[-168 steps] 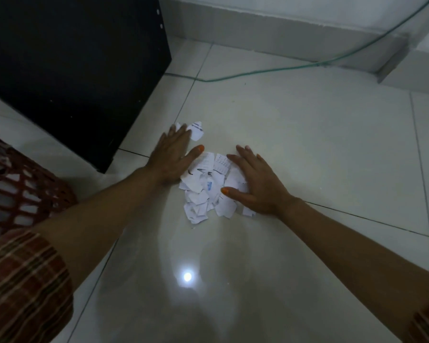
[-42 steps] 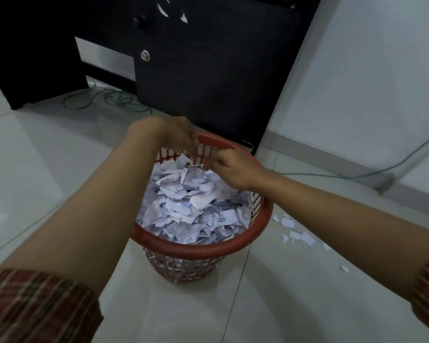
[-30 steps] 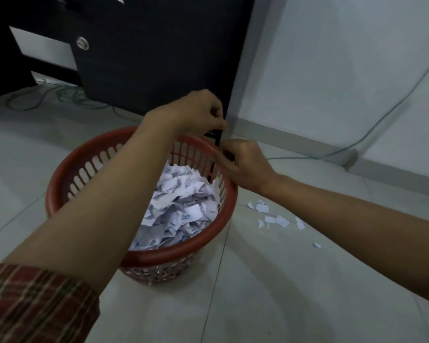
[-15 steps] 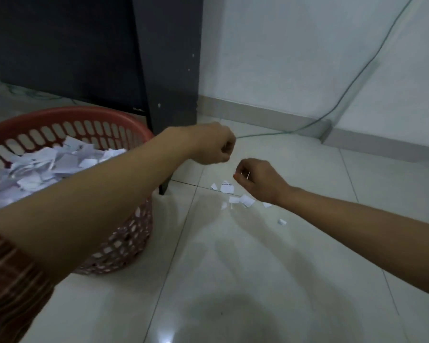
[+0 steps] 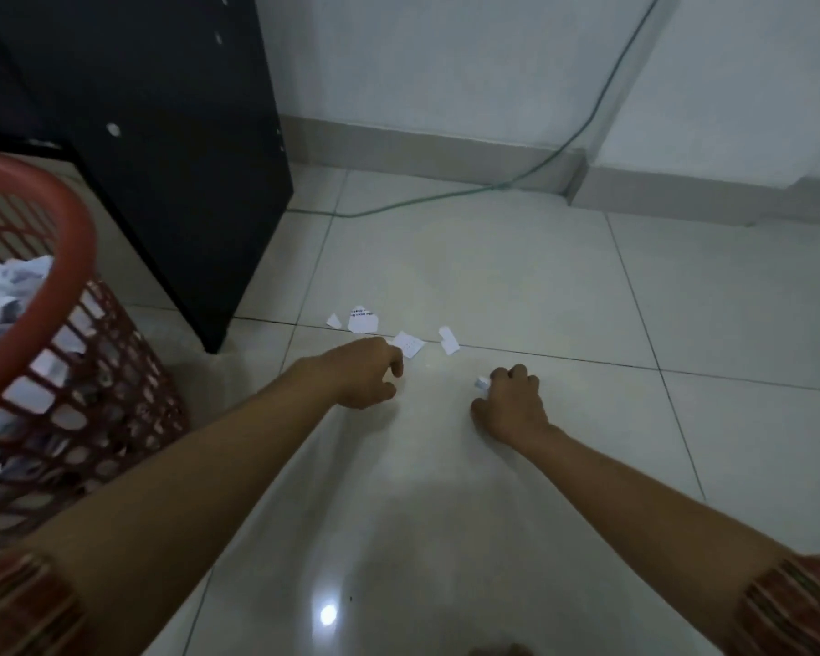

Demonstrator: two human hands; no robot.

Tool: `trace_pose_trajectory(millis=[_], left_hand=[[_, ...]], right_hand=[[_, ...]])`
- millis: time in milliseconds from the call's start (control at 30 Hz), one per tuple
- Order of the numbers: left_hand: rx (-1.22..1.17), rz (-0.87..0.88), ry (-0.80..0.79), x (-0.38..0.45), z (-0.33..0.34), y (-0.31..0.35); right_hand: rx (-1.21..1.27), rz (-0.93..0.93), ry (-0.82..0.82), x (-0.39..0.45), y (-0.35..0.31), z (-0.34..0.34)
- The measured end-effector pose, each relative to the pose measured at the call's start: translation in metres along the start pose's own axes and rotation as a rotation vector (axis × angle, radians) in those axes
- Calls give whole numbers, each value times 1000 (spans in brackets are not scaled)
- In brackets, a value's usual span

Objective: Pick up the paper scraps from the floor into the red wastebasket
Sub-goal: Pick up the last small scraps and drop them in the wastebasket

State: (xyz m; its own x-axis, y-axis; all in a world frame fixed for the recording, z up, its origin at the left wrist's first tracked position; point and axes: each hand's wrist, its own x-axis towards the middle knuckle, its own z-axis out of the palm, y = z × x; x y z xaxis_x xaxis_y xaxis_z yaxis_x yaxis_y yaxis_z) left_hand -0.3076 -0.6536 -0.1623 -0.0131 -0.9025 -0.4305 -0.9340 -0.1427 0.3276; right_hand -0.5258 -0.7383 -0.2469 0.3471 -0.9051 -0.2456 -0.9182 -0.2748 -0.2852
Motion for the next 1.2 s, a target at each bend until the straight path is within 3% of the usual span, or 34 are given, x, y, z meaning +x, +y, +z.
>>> trace_pose_trajectory(millis=[133,333,500,733,900,1033,1200], left_hand=[[-6,-64,19,15,21,-15],[-1,-140,33,22,41,-33],[53,-146,-27,27,52,-34],[137,76,12,32,75,-6],[-56,160,252,37,69,-13],[-182,46,438,48,57,-43],[-321,-172,481,71,45,-78]], right_hand=[[76,-13,144,-1,-6,15],[240,-313,54,-7,-26,26],[305,-287,93,-1,-27,15],[219,-165,87,33,-19,-3],[93,-189,7,52,-43,4],[-49,-379,-70,57,-55,17],[106,-525,-95,46,-51,29]])
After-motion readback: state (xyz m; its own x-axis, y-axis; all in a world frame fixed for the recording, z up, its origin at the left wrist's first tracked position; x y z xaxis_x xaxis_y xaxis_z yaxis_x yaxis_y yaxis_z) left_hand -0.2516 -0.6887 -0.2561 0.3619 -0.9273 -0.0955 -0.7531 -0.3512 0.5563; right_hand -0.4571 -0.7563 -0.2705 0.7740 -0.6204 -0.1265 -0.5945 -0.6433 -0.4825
